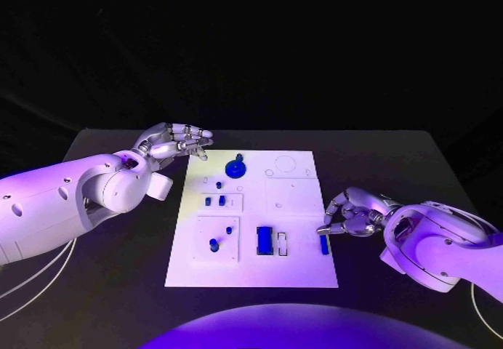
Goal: Assemble the parts on the task board
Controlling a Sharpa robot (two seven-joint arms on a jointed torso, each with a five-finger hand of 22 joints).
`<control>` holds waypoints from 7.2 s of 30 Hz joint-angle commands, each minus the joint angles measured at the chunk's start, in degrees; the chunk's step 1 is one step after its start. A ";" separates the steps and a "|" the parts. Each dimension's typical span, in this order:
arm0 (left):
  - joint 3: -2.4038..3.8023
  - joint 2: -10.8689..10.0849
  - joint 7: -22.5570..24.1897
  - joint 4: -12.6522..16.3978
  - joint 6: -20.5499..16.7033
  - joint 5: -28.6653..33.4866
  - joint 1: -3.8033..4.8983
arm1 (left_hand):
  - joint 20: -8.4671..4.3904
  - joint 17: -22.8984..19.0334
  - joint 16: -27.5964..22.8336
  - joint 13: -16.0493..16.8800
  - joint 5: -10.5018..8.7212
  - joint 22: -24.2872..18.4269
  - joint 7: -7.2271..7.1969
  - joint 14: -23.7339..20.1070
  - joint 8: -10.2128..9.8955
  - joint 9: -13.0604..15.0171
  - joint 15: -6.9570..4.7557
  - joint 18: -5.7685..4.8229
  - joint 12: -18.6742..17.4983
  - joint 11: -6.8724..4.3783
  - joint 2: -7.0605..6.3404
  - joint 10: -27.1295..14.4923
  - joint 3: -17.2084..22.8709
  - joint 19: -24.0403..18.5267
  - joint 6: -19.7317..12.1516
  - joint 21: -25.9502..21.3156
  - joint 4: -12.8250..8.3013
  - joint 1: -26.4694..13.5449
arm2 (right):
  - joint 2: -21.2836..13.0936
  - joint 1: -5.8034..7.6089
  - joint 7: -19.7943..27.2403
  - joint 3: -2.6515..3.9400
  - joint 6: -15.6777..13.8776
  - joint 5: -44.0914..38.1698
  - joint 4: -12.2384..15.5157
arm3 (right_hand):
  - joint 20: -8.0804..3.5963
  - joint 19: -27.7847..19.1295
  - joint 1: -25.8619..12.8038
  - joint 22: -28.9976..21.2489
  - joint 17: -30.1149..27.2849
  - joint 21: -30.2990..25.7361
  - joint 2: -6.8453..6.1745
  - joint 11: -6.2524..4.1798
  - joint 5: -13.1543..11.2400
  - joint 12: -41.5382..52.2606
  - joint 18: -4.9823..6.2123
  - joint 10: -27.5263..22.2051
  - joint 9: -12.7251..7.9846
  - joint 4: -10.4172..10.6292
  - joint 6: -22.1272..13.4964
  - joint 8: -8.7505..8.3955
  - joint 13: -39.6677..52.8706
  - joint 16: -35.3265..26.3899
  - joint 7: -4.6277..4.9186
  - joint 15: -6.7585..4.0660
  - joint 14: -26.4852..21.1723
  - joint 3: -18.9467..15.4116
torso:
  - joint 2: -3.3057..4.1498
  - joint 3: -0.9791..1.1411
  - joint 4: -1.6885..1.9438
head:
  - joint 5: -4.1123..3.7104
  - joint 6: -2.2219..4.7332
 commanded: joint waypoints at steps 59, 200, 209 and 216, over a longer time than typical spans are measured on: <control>0.03 -0.19 0.33 0.34 0.81 -0.12 -0.08 | 0.06 -0.10 -0.11 0.08 0.16 -0.15 0.92 -0.36 -0.08 -0.08 0.22 0.66 0.41 -0.02 0.21 -0.46 -0.22 0.40 -0.33 -0.36 0.03 -0.52 | 5.87 -6.43 -6.61 -0.41 1.69 -13.43 -3.05 | -0.98 0.35 16.68 10.45 8.66 -4.53 3.98 -1.55 0.54 -6.26 0.36 3.05 -0.06 0.21 3.38 -3.14 9.77 -1.48 -2.10 -1.05 4.68 7.86 | 0.05 0.03 0.16 | -0.03 -0.33; 0.03 -0.10 -0.04 0.46 1.29 -0.87 -0.07 | 0.04 -0.19 -0.13 0.06 0.12 -0.19 0.94 -0.45 -0.06 -0.10 0.24 0.65 0.49 0.00 0.40 -0.58 -0.16 0.48 -0.37 -0.50 0.01 -0.43 | 14.45 -4.06 0.65 -0.04 -2.04 -0.84 -0.71 | -1.44 1.54 -11.88 11.28 12.24 -1.39 -14.06 -2.43 -0.59 -1.62 -0.18 5.04 6.71 -6.24 6.17 1.20 12.89 -0.25 -3.26 -1.68 5.43 41.15 | 0.12 -0.04 0.15 | 0.44 -0.42; 0.03 -0.13 -0.05 0.51 1.31 -0.87 -0.07 | 0.04 -0.19 -0.13 0.06 0.12 -0.19 0.94 -0.45 -0.06 -0.10 0.24 0.65 0.49 0.00 0.40 -0.58 -0.16 0.48 -0.37 -0.50 0.01 -0.43 | 15.82 -4.15 -1.43 -0.04 -1.77 -3.33 -1.61 | -1.66 1.76 -10.82 11.45 12.92 -0.67 -14.11 -2.74 -0.56 -1.00 -0.30 5.23 6.80 -6.80 6.68 1.61 13.20 0.03 -3.63 -1.93 5.56 41.28 | 0.11 0.05 0.14 | 0.62 -0.47; 0.03 -0.17 -0.05 0.54 1.32 -0.87 -0.07 | 0.04 -0.19 -0.13 0.06 0.12 -0.19 0.94 -0.45 -0.06 -0.10 0.24 0.65 0.49 0.00 0.40 -0.58 -0.16 0.48 -0.37 -0.50 0.01 -0.43 | 16.45 -4.17 -2.38 -0.04 -1.24 -4.68 -2.10 | -1.83 1.90 -9.90 11.55 13.43 -0.20 -14.07 -2.92 -0.54 -0.66 -0.39 5.33 6.78 -7.27 6.90 1.80 13.38 0.23 -3.83 -2.09 5.66 41.63 | 0.15 0.04 0.13 | 0.67 -0.54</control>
